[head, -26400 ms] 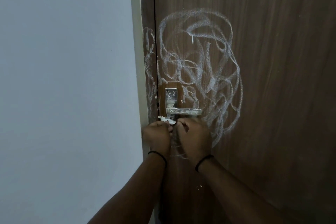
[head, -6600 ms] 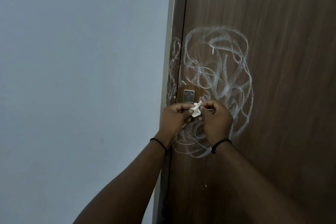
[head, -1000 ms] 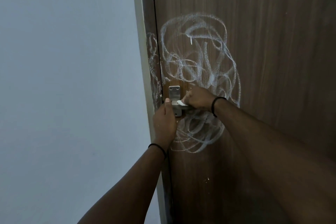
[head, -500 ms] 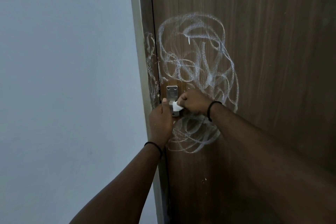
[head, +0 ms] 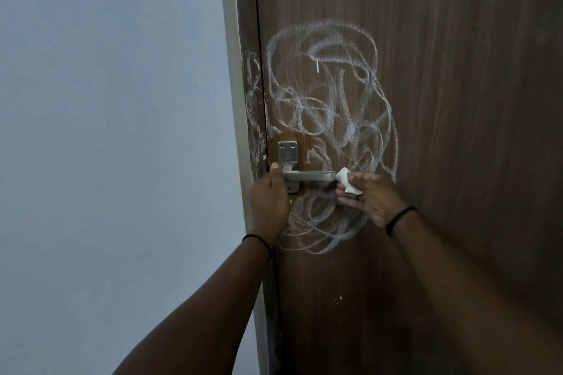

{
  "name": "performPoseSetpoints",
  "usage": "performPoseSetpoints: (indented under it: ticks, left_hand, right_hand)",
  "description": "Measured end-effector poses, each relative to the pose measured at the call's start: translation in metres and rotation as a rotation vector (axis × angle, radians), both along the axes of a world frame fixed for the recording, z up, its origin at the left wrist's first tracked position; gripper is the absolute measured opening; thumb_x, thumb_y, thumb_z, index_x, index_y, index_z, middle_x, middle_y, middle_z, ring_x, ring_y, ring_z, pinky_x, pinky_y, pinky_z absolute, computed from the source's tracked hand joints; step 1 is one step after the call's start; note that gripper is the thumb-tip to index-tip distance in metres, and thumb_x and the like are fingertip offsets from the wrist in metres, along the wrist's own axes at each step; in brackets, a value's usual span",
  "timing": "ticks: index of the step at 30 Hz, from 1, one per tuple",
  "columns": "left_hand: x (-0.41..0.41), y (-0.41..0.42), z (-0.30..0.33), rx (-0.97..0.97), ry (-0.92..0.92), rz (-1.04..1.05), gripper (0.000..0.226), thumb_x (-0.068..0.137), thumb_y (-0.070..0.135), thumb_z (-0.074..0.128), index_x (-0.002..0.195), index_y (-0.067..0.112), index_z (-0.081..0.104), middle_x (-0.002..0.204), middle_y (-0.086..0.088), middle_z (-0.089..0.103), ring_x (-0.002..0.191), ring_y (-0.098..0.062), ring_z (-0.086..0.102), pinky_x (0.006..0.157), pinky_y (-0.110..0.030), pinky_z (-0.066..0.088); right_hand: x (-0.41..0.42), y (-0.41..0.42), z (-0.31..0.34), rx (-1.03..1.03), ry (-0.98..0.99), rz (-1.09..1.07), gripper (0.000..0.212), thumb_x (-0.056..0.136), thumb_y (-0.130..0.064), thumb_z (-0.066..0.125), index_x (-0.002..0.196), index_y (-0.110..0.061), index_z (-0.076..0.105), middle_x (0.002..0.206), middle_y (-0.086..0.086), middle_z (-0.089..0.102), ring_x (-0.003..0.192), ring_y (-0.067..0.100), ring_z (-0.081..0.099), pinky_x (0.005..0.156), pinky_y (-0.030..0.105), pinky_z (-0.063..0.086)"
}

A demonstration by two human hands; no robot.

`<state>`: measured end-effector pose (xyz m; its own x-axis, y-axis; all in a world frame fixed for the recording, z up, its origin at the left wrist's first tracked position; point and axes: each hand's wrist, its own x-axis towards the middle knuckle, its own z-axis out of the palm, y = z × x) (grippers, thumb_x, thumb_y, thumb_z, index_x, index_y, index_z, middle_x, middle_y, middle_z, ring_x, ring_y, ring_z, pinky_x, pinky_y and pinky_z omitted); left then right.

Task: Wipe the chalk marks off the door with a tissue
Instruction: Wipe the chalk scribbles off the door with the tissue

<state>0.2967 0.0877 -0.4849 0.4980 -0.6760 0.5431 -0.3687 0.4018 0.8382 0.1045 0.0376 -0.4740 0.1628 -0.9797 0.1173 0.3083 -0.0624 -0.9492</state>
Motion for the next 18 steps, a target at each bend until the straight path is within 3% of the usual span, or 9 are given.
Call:
performPoseSetpoints:
  ticks: [3, 6, 9, 12, 14, 16, 18]
  left_hand:
    - [0.000, 0.001, 0.000, 0.006, 0.026, 0.003, 0.045, 0.104, 0.049, 0.034, 0.089, 0.030, 0.072, 0.085, 0.007, 0.072, 0.082, -0.007, 0.066, 0.067, -0.023, 0.046]
    - [0.004, 0.005, 0.004, -0.001, 0.068, -0.083, 0.047, 0.104, 0.048, 0.036, 0.071, 0.043, 0.069, 0.073, 0.018, 0.070, 0.081, 0.000, 0.067, 0.073, -0.023, 0.049]
    - [0.009, 0.012, 0.004, -0.007, 0.051, -0.073, 0.044, 0.104, 0.046, 0.037, 0.071, 0.045, 0.067, 0.067, 0.029, 0.067, 0.074, 0.015, 0.064, 0.068, -0.010, 0.042]
    - [0.017, 0.018, 0.003, -0.005, 0.009, -0.018, 0.040, 0.104, 0.048, 0.037, 0.080, 0.041, 0.069, 0.078, 0.023, 0.069, 0.076, 0.009, 0.062, 0.069, -0.011, 0.042]
    - [0.022, 0.020, 0.004, -0.003, -0.010, 0.004, 0.043, 0.104, 0.047, 0.037, 0.072, 0.042, 0.065, 0.070, 0.023, 0.066, 0.071, 0.009, 0.060, 0.066, -0.011, 0.042]
    - [0.024, 0.020, 0.004, 0.005, -0.012, 0.004, 0.046, 0.104, 0.045, 0.038, 0.072, 0.035, 0.069, 0.069, 0.017, 0.068, 0.069, 0.006, 0.061, 0.063, -0.015, 0.041]
    - [0.024, 0.017, 0.001, 0.019, 0.001, -0.001, 0.049, 0.104, 0.045, 0.037, 0.082, 0.023, 0.075, 0.078, 0.007, 0.073, 0.076, -0.002, 0.063, 0.068, -0.024, 0.044]
  right_hand:
    - [0.033, 0.006, -0.007, 0.185, -0.184, 0.050, 0.013, 0.101, 0.000, 0.046, 0.110, -0.001, 0.055, 0.097, 0.020, 0.067, 0.089, 0.028, 0.068, 0.079, 0.039, 0.057]
    - [0.078, 0.017, -0.001, 0.284, -0.333, 0.160, 0.017, 0.101, 0.006, 0.038, 0.104, 0.006, 0.055, 0.095, 0.022, 0.065, 0.092, 0.030, 0.067, 0.083, 0.042, 0.054]
    - [0.115, 0.025, 0.004, 0.317, -0.458, 0.202, 0.023, 0.102, 0.004, 0.037, 0.112, 0.008, 0.058, 0.091, 0.018, 0.066, 0.093, 0.026, 0.067, 0.069, 0.034, 0.062]
    - [0.131, 0.026, 0.002, 0.325, -0.457, 0.136, 0.028, 0.102, -0.001, 0.045, 0.127, 0.003, 0.057, 0.087, 0.010, 0.064, 0.086, 0.019, 0.064, 0.049, 0.023, 0.057]
    - [0.131, 0.026, 0.000, 0.322, -0.418, 0.094, 0.033, 0.100, 0.000, 0.049, 0.132, 0.003, 0.055, 0.086, 0.010, 0.062, 0.075, 0.017, 0.060, 0.042, 0.018, 0.052]
    - [0.124, 0.027, 0.005, 0.329, -0.454, 0.070, 0.038, 0.098, 0.006, 0.049, 0.136, 0.005, 0.050, 0.095, 0.016, 0.063, 0.075, 0.020, 0.060, 0.046, 0.018, 0.055]
    - [0.109, 0.024, 0.009, 0.335, -0.527, 0.030, 0.039, 0.097, 0.012, 0.046, 0.136, 0.009, 0.048, 0.120, 0.025, 0.061, 0.095, 0.030, 0.065, 0.067, 0.024, 0.060]
